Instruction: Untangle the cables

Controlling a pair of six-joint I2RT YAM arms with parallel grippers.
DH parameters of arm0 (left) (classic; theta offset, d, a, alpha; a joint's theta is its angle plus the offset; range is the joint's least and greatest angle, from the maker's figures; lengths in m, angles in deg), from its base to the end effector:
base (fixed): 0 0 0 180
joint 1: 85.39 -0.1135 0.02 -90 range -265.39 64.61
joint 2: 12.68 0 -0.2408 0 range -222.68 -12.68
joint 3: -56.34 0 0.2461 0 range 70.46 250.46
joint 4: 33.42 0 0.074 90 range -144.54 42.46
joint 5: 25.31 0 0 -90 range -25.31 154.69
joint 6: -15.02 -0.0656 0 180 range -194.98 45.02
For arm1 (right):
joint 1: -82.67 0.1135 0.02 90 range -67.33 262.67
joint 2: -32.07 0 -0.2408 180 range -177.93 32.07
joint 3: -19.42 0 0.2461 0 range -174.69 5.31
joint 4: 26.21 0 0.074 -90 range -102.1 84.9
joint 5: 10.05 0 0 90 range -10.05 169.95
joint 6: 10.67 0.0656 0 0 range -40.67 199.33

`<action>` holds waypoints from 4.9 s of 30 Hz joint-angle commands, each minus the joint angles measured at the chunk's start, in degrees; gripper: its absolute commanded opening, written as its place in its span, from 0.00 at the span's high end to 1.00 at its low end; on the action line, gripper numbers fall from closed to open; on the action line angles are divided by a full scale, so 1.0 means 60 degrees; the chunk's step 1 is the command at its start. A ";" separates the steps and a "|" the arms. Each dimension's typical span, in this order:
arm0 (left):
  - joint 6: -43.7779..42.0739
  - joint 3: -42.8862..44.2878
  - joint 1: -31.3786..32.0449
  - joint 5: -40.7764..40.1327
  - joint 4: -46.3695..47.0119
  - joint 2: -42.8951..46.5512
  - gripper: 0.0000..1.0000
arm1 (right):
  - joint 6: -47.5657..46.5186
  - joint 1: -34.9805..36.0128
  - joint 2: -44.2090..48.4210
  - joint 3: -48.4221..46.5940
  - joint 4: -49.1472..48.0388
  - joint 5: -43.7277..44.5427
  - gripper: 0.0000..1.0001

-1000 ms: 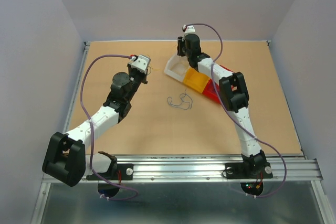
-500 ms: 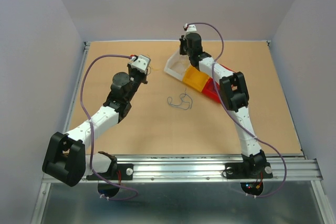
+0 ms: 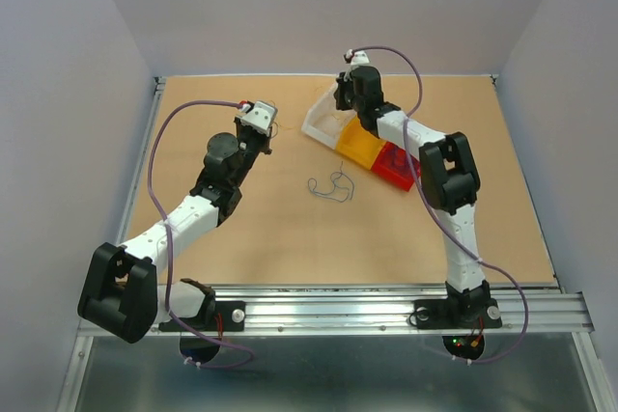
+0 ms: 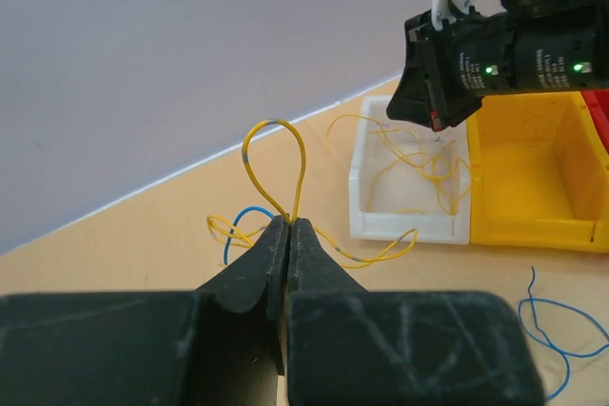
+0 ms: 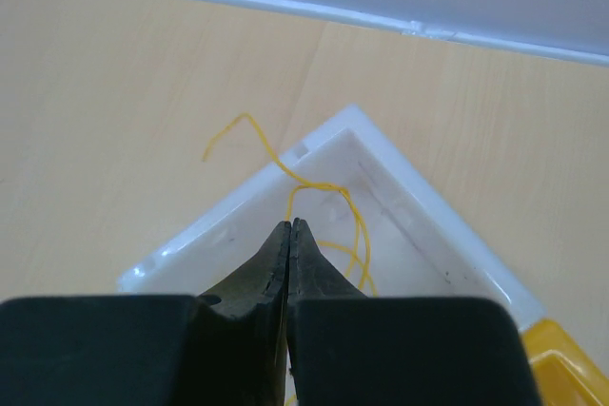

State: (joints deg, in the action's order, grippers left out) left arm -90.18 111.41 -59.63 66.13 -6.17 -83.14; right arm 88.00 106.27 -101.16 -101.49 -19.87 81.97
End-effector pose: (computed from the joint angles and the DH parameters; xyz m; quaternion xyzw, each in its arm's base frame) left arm 0.2815 -0.1377 0.3038 0.2296 0.5870 -0.0793 0.7723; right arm 0.5119 0.2211 0.1918 -0.0953 0.8067 0.1483 0.5640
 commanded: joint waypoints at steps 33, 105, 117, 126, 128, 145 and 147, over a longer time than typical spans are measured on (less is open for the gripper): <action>-0.0191 -0.0057 -0.0045 -0.0034 0.0782 0.0082 1.00 | -0.0712 -0.0021 -0.1511 -0.2062 -0.0990 -0.0806 0.51; -0.0235 -0.0043 -0.0045 0.0025 0.0826 -0.0020 1.00 | -0.3012 -0.0007 -0.1600 -0.1932 -0.0346 -0.0014 0.47; -0.0235 -0.0087 -0.0045 0.0010 0.0811 0.0068 1.00 | -0.4227 0.0023 -0.1656 -0.2355 -0.0404 0.0030 0.48; -0.0264 -0.0013 -0.0045 0.0025 0.0826 -0.0166 1.00 | -0.5033 0.0023 -0.2140 -0.2897 -0.0404 -0.0878 0.51; -0.0279 0.0001 -0.0045 0.0025 0.0826 -0.0196 1.00 | -0.5310 0.0023 -0.2302 -0.3014 -0.0404 -0.1229 0.52; -0.0264 0.0001 -0.0060 0.0025 0.0826 -0.0167 1.00 | -0.5532 0.0023 -0.1806 -0.2371 -0.0492 -0.3485 0.99; -0.0264 -0.0013 -0.0060 0.0025 0.0826 -0.0138 1.00 | -0.5444 0.0008 -0.1644 -0.2079 -0.0623 -0.3501 0.99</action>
State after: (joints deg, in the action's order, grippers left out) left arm -91.21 111.30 -59.63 66.13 -4.97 -85.30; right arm 54.03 106.27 -115.87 -116.22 -20.63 64.05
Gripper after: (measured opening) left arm 0.088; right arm 0.022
